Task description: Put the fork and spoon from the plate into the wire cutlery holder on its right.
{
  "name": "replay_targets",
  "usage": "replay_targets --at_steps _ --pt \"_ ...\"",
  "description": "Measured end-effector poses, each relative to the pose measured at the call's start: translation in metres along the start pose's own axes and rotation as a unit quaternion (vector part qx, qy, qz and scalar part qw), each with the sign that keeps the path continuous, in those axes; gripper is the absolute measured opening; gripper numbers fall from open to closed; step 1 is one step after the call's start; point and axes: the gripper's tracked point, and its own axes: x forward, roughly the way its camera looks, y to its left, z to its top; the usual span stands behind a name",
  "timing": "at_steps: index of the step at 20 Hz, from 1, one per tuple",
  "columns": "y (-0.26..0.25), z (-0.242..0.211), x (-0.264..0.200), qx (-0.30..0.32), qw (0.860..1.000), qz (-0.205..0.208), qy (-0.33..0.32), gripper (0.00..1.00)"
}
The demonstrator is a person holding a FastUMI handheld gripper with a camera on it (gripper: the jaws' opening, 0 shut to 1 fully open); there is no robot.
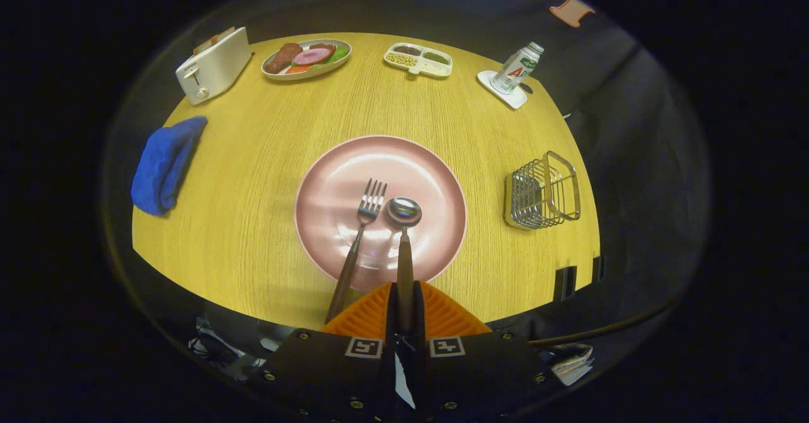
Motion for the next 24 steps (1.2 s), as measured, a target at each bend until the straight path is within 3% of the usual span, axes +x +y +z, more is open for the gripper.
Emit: replay_targets --at_steps 8,16,24 --pt "-0.013 0.044 -0.033 0.013 0.999 -0.015 -0.051 0.13" --pt "-0.083 0.073 -0.080 0.055 0.990 -0.084 -0.095 0.13" --pt "-0.158 0.068 -0.053 0.101 0.986 -0.116 -0.067 0.12"
